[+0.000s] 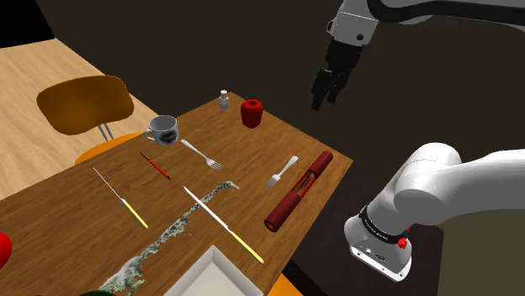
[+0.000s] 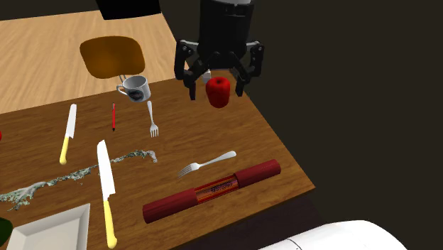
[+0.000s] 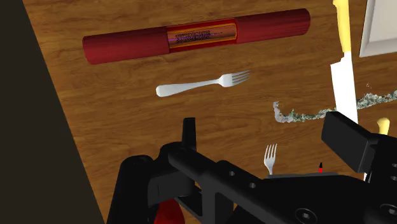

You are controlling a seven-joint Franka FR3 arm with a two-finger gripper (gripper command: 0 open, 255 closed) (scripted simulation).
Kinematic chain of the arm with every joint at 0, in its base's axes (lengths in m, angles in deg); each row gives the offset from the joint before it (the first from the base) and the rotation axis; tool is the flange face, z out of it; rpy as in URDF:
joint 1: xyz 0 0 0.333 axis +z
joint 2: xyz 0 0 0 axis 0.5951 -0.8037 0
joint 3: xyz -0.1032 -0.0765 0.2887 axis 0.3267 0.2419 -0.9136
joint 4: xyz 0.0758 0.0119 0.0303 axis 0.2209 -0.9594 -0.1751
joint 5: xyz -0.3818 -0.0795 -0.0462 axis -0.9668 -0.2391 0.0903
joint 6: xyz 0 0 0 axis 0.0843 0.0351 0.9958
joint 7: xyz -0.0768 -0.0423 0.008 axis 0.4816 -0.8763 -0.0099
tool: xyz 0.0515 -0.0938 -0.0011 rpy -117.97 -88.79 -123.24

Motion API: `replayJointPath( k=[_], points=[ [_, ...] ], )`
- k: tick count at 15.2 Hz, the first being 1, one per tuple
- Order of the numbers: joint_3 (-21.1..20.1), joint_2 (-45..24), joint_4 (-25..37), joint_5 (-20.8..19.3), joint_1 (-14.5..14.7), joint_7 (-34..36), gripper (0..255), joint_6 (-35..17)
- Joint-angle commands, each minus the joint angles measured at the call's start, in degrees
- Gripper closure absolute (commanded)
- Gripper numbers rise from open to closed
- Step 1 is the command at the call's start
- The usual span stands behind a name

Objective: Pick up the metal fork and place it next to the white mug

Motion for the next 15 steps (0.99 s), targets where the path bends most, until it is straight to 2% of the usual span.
replayJointPath(
  k=[1,8,15],
  points=[
    [0.0,0.0,0.0,0.0,0.0,0.0,0,0.0],
    [-11.77,1.5,-13.9,4.38,-6.08,26.29,0,-16.34],
    [-26.13,-6.27,-21.3,8.32,-12.82,54.16,0,-33.71]
  ],
)
